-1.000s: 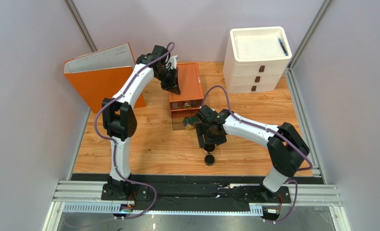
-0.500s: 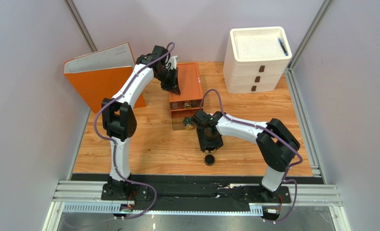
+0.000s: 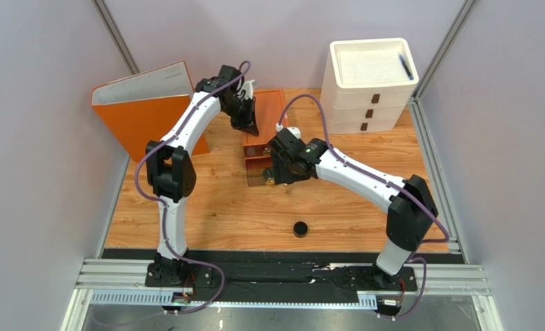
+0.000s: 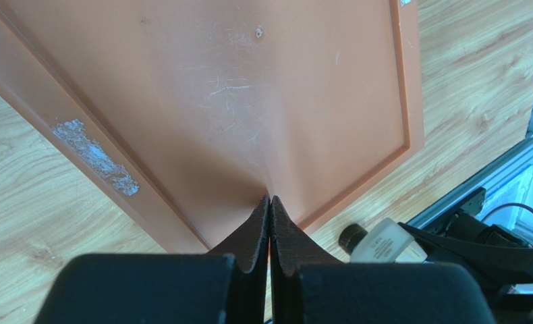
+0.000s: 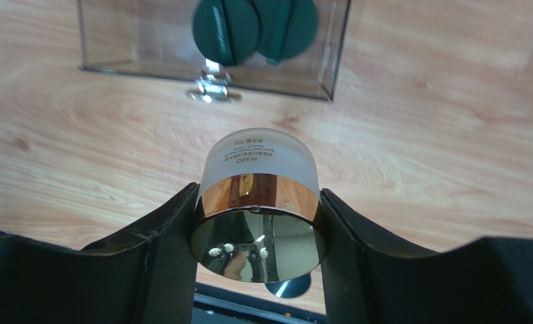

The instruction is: Organize the makeup

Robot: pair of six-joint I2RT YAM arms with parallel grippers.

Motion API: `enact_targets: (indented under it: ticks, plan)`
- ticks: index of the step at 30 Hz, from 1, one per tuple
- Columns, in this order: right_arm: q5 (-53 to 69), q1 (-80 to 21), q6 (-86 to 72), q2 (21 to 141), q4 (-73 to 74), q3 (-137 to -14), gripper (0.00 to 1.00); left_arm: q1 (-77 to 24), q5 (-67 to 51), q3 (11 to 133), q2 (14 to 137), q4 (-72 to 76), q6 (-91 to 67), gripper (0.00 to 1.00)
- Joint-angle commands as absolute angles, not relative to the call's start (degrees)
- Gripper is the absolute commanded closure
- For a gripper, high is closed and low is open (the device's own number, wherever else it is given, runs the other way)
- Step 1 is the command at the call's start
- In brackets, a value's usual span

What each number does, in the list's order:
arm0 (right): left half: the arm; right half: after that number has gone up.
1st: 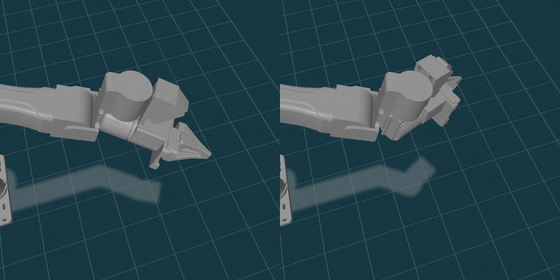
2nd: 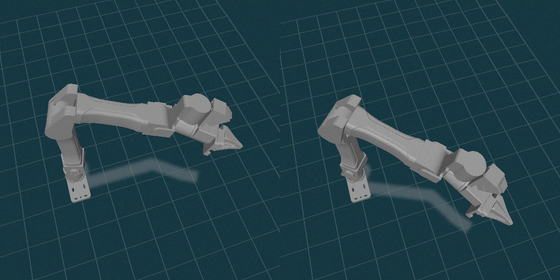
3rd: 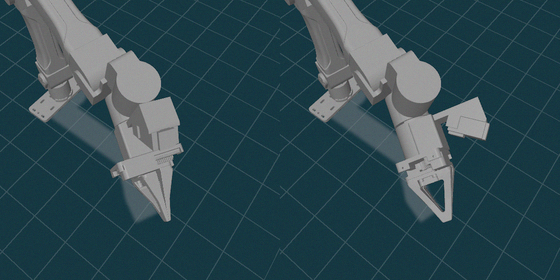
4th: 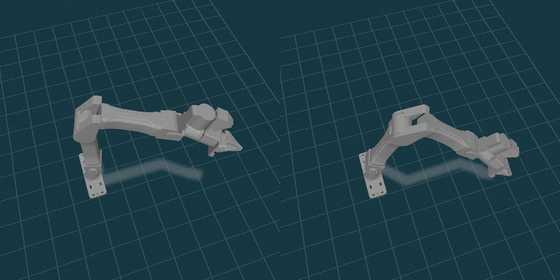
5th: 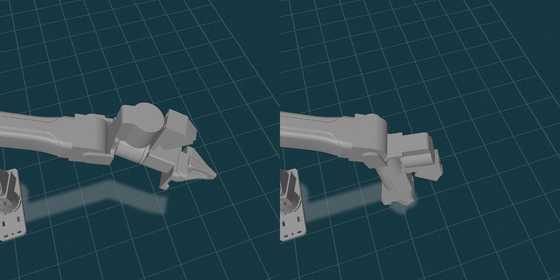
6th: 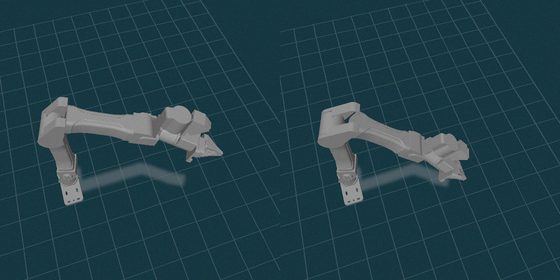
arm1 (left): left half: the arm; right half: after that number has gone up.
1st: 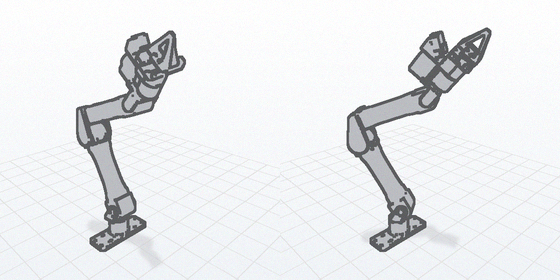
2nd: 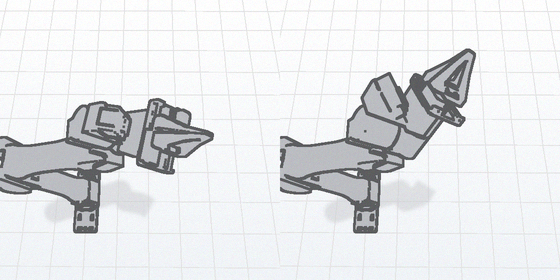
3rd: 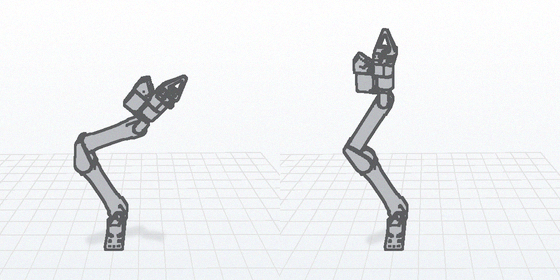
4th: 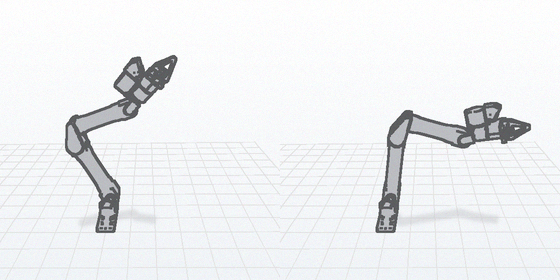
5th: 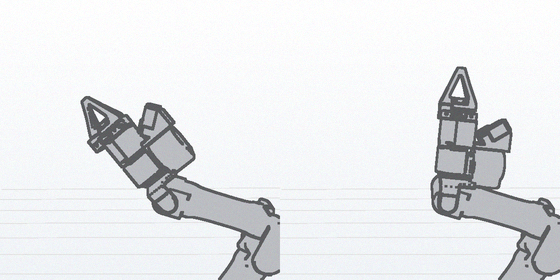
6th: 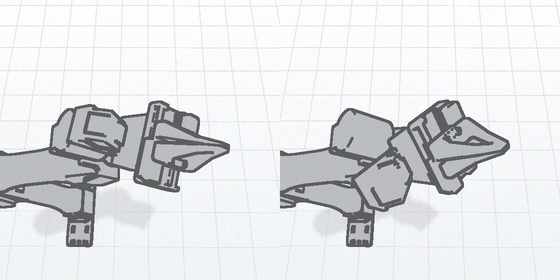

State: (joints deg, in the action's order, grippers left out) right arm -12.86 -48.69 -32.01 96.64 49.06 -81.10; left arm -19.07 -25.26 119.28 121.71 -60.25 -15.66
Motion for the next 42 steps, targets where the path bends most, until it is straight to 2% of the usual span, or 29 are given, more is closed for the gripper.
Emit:
enact_targets:
  ticks: [1, 8, 14, 35, 40, 42]
  plan:
    - [-15.55, -48.69, -29.45, 102.03, 47.46, -89.89, 1.0, -19.16, -20.66, 117.25, 122.96, -64.86, -13.19, 1.0]
    - [-15.91, -46.41, -29.36, 109.41, 48.16, -96.67, 1.0, -19.07, -19.6, 117.68, 123.05, -65.65, -12.48, 1.0]
    - [-16.7, -44.65, -29.71, 110.57, 48.08, -97.82, 1.0, -19.07, -19.6, 118.21, 123.31, -66.0, -12.22, 1.0]
    - [-22.15, -43.86, -34.98, 106.08, 37.45, -87.54, 1.0, -19.07, -19.95, 117.25, 123.66, -66.18, -12.04, 1.0]
    - [-17.16, -43.86, -33.4, 109.42, 38.56, -89.11, 1.0, -19.07, -20.04, 116.46, 123.49, -66.09, -11.87, 1.0]
    - [-14.86, -43.86, -32.44, 111.18, 39.98, -91.4, 0.91, -19.07, -20.04, 116.19, 123.49, -66.01, -11.95, 1.0]
